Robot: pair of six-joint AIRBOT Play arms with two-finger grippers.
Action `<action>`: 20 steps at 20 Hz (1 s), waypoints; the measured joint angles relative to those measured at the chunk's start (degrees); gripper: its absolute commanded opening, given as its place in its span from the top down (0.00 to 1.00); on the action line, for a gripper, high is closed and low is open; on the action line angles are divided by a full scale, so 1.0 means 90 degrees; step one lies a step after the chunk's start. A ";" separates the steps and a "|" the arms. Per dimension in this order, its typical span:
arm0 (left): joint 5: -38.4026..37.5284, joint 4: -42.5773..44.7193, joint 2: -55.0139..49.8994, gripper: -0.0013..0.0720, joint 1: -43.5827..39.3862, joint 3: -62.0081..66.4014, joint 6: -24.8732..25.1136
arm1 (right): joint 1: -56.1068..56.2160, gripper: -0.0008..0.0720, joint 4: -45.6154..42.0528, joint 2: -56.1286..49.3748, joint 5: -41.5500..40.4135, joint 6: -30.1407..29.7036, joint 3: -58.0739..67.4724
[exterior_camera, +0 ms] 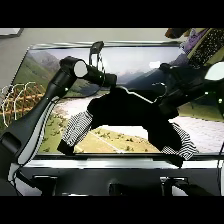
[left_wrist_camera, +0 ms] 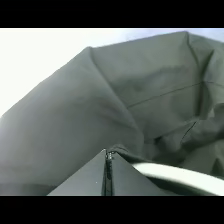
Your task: Fold the clothes and pants, and hang the long-sleeved shirts on hangers.
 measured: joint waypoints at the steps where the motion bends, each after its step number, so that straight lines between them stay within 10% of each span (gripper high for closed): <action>1: 0.0024 0.0002 0.0053 0.94 0.0002 0.0005 0.0032 | 0.0182 0.95 -0.0087 -0.0036 -0.0087 0.0046 -0.0005; 20: -0.1098 -0.0658 0.1819 0.94 -0.0262 -0.1107 0.0202 | 0.2795 0.95 -0.0860 0.0034 -0.2310 0.0775 0.0019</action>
